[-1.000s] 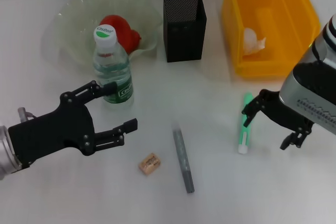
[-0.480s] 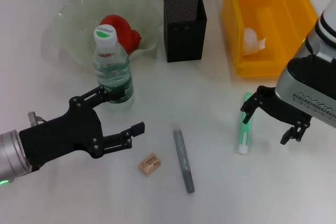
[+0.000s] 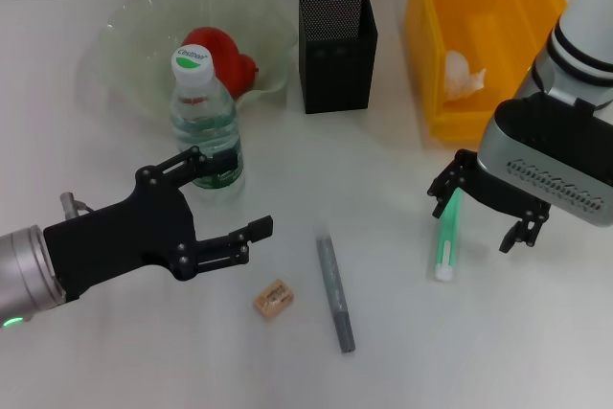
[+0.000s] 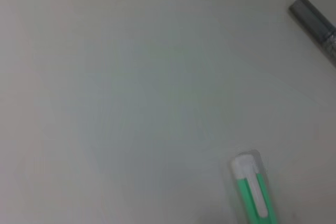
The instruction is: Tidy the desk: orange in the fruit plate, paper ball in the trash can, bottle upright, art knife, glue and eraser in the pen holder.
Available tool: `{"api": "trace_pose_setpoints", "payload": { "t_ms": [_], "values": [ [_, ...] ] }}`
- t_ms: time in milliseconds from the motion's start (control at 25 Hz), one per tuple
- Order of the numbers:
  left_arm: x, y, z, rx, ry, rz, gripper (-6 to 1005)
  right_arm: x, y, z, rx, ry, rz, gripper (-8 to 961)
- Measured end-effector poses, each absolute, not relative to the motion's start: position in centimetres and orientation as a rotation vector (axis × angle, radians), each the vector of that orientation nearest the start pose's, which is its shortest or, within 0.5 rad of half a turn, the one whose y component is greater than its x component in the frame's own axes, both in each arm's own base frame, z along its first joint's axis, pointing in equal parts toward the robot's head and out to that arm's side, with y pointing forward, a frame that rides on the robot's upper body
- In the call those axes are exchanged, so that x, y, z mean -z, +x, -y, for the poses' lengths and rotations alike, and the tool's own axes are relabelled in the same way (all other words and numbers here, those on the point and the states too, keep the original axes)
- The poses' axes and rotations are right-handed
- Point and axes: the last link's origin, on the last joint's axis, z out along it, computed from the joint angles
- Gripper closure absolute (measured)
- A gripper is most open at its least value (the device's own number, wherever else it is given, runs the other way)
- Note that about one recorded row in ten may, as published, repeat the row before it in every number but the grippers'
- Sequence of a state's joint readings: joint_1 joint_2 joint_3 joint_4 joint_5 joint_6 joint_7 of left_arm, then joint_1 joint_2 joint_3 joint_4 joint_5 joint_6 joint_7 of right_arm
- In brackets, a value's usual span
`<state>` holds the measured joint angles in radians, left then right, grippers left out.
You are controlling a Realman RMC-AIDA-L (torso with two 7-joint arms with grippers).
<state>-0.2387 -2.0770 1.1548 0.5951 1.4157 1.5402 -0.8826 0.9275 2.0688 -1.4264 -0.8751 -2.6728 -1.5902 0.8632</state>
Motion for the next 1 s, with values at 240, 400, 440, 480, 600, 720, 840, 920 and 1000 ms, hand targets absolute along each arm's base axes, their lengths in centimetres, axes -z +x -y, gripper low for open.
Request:
{"api": "trace_pose_setpoints", "payload": {
  "t_ms": [240,400,440,480,600,720,840,920,1000],
  "values": [
    [2.9,-27.8,-26.0,0.929,-2.589,0.242,146,4.6,17.3,-37.6,0.96,-2.938,1.642,176],
    [3.0,-27.7,-26.1,0.932,-2.592,0.241,147,4.9,17.1,-37.9,0.957,-2.928,1.647,186],
    [3.1,-27.7,-26.1,0.933,-2.593,0.242,147,5.0,17.0,-37.9,0.958,-2.926,1.648,189],
    [3.1,-27.7,-26.1,0.933,-2.593,0.242,147,5.0,17.0,-37.9,0.958,-2.926,1.648,191],
    [3.2,-27.5,-26.3,0.935,-2.596,0.24,147,5.3,17.0,-38.0,0.956,-2.934,1.648,199],
    [3.2,-27.5,-26.3,0.936,-2.597,0.238,147,5.7,17.1,-38.1,0.933,-2.93,1.652,206],
    [3.2,-27.4,-26.3,0.938,-2.598,0.237,147,5.9,17.2,-38.1,0.927,-2.93,1.66,214],
    [3.2,-27.4,-26.3,0.939,-2.599,0.235,147,6.2,17.2,-38.2,0.927,-2.932,1.661,219],
    [3.2,-27.4,-26.4,0.939,-2.6,0.233,147,6.3,17.3,-38.2,0.93,-2.937,1.658,244]
  ]
}}
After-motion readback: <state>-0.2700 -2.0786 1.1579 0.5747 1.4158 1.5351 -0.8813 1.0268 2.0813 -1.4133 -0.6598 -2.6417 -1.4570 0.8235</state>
